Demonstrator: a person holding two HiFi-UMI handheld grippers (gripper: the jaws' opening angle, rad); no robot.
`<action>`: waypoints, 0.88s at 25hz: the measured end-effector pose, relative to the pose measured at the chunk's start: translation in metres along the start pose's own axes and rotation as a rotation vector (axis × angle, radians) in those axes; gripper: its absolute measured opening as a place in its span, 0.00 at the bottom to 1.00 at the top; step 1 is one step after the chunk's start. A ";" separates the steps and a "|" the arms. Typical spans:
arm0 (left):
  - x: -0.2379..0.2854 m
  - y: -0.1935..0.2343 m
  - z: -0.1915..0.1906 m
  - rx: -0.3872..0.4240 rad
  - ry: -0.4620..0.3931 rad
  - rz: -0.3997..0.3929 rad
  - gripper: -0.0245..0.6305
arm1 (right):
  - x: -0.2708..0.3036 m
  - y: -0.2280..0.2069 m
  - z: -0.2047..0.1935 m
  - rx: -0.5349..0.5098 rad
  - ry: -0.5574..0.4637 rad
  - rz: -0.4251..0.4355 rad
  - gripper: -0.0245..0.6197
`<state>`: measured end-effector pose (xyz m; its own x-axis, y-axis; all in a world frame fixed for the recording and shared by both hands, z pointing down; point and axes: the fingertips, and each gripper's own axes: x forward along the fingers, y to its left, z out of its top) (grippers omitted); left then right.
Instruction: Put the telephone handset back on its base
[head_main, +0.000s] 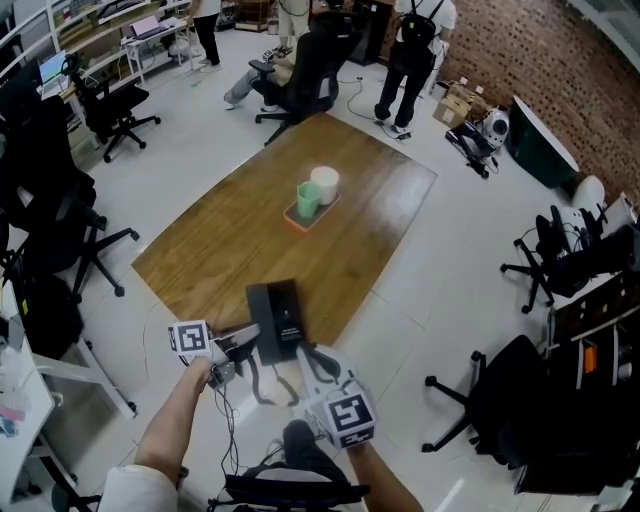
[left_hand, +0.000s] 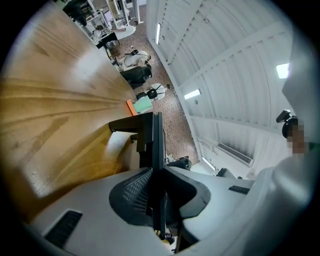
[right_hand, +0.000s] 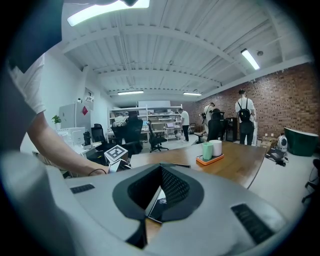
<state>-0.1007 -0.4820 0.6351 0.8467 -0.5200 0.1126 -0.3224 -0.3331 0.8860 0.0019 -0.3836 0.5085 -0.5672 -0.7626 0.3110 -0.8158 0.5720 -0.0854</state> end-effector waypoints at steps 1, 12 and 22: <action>0.000 0.000 0.000 -0.001 -0.002 -0.005 0.14 | 0.000 0.001 -0.001 0.001 0.002 0.002 0.05; 0.000 -0.003 0.002 0.010 -0.004 -0.020 0.21 | 0.004 0.008 0.000 0.006 -0.001 0.017 0.05; -0.016 -0.001 0.006 0.019 -0.068 0.030 0.21 | -0.004 0.021 0.004 -0.012 -0.011 0.017 0.05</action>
<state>-0.1168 -0.4778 0.6300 0.8064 -0.5816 0.1075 -0.3557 -0.3317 0.8738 -0.0136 -0.3698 0.5015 -0.5824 -0.7557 0.2995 -0.8046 0.5885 -0.0793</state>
